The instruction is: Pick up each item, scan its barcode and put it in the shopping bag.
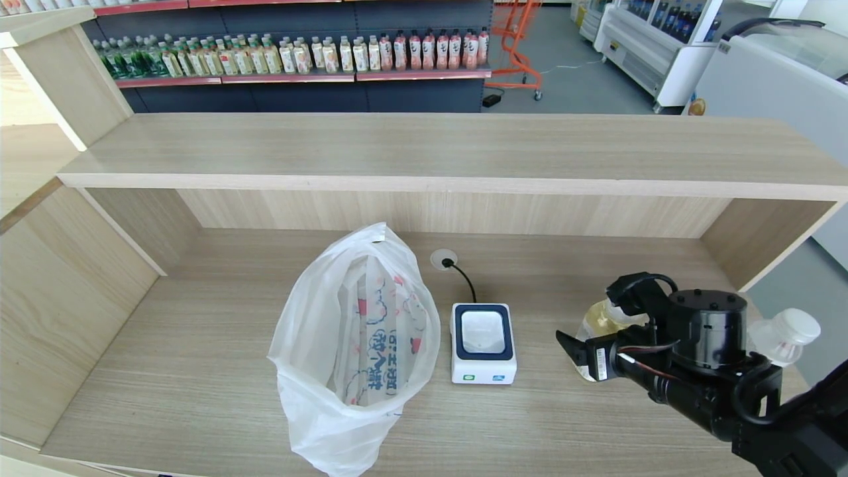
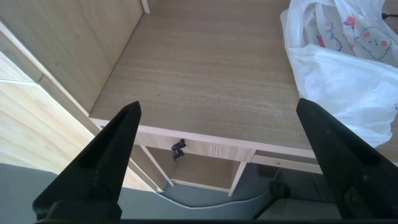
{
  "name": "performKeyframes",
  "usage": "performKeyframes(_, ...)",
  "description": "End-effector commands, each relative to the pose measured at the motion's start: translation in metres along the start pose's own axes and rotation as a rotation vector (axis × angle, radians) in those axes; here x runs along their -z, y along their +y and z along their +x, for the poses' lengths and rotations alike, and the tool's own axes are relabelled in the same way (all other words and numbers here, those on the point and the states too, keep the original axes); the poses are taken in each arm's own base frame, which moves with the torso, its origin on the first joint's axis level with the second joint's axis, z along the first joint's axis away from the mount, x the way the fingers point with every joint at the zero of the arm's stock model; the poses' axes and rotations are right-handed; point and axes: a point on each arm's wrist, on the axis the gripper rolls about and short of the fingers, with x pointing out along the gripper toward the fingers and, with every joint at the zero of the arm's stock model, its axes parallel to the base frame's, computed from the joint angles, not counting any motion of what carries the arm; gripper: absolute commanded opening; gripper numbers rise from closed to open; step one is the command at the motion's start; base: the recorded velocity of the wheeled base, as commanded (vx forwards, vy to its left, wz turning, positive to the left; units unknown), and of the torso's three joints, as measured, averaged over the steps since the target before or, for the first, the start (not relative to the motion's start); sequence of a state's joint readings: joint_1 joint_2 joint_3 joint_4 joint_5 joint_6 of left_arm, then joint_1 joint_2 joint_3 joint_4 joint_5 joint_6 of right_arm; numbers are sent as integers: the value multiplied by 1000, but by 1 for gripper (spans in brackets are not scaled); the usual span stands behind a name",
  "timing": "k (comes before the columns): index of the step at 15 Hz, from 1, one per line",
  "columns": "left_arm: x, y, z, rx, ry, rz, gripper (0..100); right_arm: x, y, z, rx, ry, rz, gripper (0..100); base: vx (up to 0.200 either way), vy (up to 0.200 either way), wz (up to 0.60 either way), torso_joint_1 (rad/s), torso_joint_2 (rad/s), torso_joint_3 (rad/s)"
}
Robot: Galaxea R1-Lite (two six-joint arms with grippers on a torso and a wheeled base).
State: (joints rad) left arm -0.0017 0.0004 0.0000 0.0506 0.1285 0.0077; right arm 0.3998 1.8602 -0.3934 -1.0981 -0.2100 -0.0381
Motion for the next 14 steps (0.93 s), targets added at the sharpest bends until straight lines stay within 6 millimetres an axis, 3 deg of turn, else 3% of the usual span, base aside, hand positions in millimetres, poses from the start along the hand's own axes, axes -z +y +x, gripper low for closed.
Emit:
performKeyframes(1,0,0,0,-1,0,0,100,2,0,2,4,9,-3,0,0,0,0,0,0,0)
performKeyframes(7,0,0,0,-1,1,0,100,8,1,10,8,-18,-70,0,0,0,0,0,0,0)
performKeyframes(10,0,0,0,-1,1,0,100,2,-1,7,4,-45,-63,0,0,0,0,0,0,0)
performKeyframes(12,0,0,0,-1,1,0,100,-19,-5,-9,-23,-133,-25,0,0,0,0,0,0,0)
performKeyframes(14,0,0,0,-2,1,0,100,-58,-12,-47,-159,-258,0,0,0,0,0,0,0,0)
